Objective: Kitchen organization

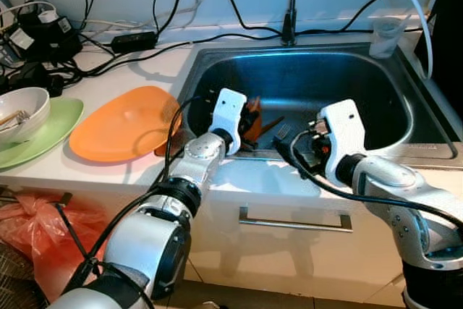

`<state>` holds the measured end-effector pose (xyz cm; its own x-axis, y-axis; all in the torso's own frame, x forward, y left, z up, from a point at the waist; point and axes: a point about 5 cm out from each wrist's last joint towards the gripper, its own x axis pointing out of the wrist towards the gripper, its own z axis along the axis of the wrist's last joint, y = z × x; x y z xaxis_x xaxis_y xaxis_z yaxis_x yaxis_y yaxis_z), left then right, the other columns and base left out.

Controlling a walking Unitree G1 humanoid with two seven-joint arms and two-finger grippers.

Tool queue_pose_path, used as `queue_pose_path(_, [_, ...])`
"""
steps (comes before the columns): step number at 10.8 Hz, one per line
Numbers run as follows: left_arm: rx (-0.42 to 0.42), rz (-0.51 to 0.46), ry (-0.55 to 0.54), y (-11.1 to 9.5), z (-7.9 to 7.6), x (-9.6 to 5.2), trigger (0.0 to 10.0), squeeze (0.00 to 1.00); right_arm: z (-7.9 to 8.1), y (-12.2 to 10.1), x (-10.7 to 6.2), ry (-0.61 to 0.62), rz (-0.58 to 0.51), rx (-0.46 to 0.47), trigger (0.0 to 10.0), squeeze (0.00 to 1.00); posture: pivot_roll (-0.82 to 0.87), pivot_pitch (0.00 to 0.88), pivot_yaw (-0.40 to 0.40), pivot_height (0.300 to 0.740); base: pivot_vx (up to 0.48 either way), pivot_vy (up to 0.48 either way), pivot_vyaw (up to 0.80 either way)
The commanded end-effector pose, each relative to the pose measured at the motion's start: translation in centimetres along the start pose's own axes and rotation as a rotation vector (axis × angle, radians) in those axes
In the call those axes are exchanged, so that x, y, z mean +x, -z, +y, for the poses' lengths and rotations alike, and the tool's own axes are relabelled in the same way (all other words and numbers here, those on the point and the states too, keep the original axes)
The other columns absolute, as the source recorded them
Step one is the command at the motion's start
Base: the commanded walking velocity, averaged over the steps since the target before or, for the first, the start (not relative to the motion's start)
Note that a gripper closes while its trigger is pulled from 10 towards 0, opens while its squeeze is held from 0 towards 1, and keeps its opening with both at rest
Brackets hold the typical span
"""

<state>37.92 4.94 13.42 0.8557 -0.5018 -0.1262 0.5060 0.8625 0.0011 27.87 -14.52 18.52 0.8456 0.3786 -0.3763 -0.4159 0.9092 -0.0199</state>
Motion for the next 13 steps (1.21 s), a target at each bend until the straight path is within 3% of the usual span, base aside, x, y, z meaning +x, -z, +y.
queue_pose_path(1, [0.019,-0.004,-0.011,-0.5,0.3,0.1,10.0,1.0,0.8,-0.5,-0.1,-0.032,-0.025,-0.015,10.0,0.0,-0.13,0.0,0.14,0.74,0.0,0.0,0.0])
queue_pose_path(7, [0.026,-0.003,-0.014,-0.4,0.5,0.0,10.0,1.0,0.8,-0.7,0.2,-0.021,-0.043,-0.011,10.0,0.0,-0.13,0.0,0.145,0.74,0.0,0.0,0.0])
queue_pose_path(10, [0.158,-0.13,-0.117,-4.1,2.6,0.0,10.0,1.0,0.5,-1.6,0.9,-0.013,-0.096,-0.004,10.0,0.0,-0.1,0.0,0.14,0.74,0.0,0.0,0.0])
queue_pose_path(13, [0.215,-0.204,-0.208,-6.7,4.5,-0.6,10.0,1.0,0.9,-2.3,1.8,-0.036,-0.125,-0.004,10.0,0.0,-0.06,0.0,0.129,0.74,0.0,0.0,0.0])
